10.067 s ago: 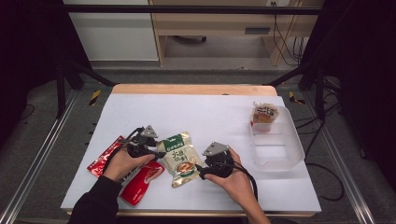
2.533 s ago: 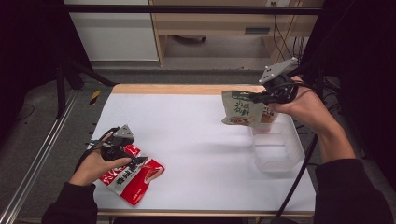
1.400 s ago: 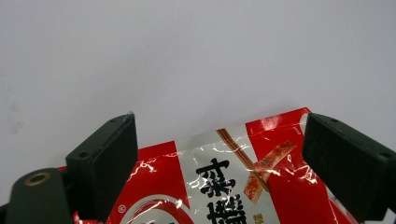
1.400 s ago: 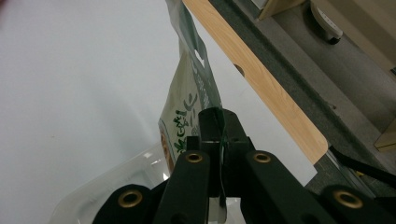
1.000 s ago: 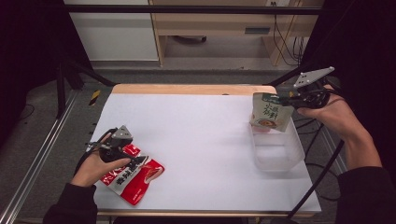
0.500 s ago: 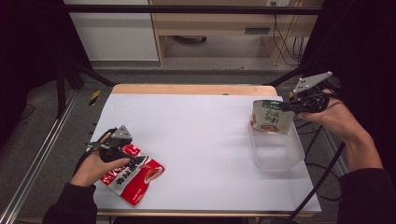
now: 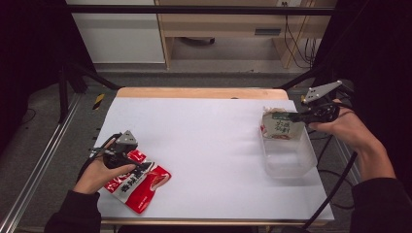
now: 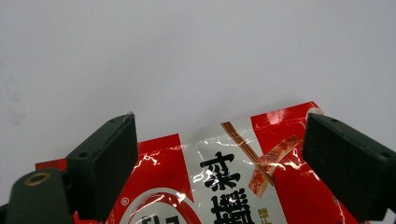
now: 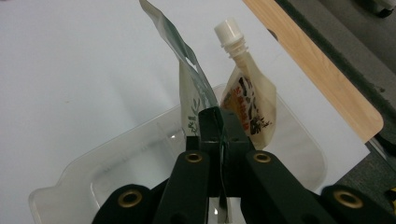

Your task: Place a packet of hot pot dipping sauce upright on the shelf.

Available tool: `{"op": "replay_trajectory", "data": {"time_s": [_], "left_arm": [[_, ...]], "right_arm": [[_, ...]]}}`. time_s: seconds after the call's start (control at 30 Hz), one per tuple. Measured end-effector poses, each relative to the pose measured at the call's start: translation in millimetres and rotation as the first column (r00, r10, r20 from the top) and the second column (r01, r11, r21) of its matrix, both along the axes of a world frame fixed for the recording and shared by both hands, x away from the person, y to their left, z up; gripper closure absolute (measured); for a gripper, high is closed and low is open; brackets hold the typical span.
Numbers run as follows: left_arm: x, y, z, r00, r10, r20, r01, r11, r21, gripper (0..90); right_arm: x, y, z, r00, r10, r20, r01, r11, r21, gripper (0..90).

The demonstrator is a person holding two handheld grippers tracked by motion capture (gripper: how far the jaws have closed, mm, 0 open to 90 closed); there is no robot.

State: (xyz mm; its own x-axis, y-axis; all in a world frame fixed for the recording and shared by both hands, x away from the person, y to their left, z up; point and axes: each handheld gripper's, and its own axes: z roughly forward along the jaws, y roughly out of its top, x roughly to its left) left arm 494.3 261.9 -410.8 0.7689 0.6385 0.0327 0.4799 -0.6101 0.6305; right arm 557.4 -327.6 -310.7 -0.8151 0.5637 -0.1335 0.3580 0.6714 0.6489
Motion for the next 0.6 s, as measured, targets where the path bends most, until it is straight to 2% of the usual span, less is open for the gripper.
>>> {"op": "replay_trajectory", "data": {"time_s": [0.3,0.37,0.6], "left_arm": [[0.4,0.7,0.1,1.0,0.004,-0.001,-0.004,1.0,0.002,10.9],[0.3,0.6,0.0,1.0,0.003,0.0,-0.003,1.0,-0.001,11.0],[-0.2,1.0,1.1,1.0,0.005,0.002,-0.005,1.0,-0.004,11.0]], "right_arm": [[2.1,-4.8,-15.1,0.9993,-0.02,-0.031,0.02,0.9997,0.016,90.0],[3.1,-7.3,-16.7,0.9992,-0.025,-0.032,0.026,0.9993,0.027,90.0],[4.3,-12.0,-18.8,0.9967,-0.067,-0.047,0.068,0.9975,0.019,88.5]]}}
